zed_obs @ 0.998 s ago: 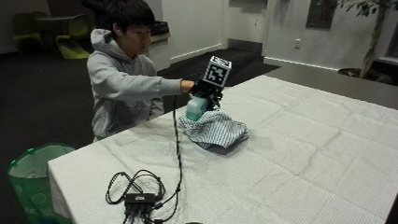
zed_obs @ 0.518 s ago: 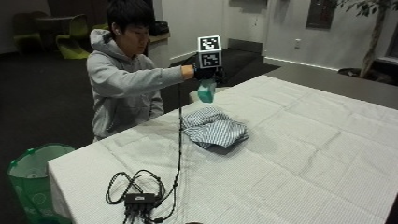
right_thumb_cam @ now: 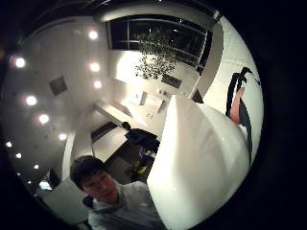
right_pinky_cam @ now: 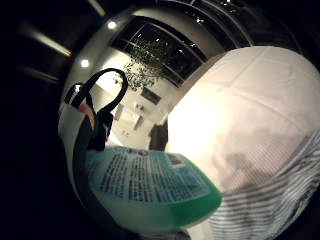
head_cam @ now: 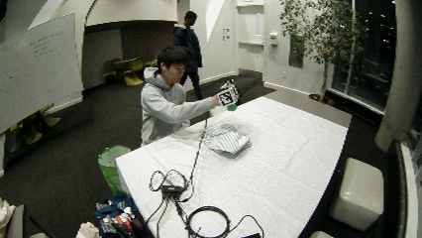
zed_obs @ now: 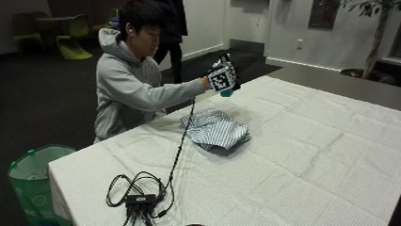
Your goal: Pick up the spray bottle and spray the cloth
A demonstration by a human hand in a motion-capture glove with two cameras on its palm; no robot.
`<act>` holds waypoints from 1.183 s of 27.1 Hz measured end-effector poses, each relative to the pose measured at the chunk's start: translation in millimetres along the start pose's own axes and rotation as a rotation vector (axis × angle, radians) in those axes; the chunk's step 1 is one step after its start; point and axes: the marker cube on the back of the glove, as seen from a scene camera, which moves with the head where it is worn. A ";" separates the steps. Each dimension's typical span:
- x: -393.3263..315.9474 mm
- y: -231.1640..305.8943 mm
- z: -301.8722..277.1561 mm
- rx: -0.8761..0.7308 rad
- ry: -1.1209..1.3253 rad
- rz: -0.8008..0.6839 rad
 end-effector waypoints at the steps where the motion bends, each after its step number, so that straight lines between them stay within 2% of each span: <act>1: 14.8 6.9 4.1 -0.065 0.025 0.012; 3: 41.8 12.0 19.6 -0.123 0.064 0.041; 7: 70.6 -5.6 58.1 0.008 0.026 0.088; 11: 75.3 -15.5 70.8 0.093 -0.072 0.101; 22: 83.6 -4.4 53.8 -0.061 0.071 0.124; 25: 80.0 1.2 40.2 -0.039 0.103 0.122; 30: 61.1 47.8 15.0 -0.196 0.073 0.138; 32: 57.4 61.2 6.8 -0.209 0.090 0.138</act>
